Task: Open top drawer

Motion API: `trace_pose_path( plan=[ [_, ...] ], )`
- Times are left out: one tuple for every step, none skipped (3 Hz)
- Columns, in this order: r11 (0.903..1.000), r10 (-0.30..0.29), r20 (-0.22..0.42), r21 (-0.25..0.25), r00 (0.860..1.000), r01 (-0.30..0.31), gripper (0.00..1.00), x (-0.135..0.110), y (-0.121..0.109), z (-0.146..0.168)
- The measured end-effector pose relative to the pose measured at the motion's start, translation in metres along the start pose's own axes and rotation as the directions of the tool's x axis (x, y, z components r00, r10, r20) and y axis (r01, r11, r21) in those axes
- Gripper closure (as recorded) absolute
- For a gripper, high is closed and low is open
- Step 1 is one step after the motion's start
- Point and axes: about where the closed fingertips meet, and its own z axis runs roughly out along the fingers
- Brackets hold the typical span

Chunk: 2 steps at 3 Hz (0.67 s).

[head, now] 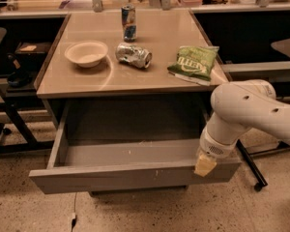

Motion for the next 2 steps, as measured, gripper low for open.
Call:
trace_pose_path(
  plan=[
    [0.9997,0.024,-0.006,-0.010,1.000,-0.024,1.00,0.0073,0.0123,-0.0026],
    [0.9989,0.043,-0.011,-0.017,0.999,-0.043,1.00,0.0128,0.0214,-0.0050]
  ],
)
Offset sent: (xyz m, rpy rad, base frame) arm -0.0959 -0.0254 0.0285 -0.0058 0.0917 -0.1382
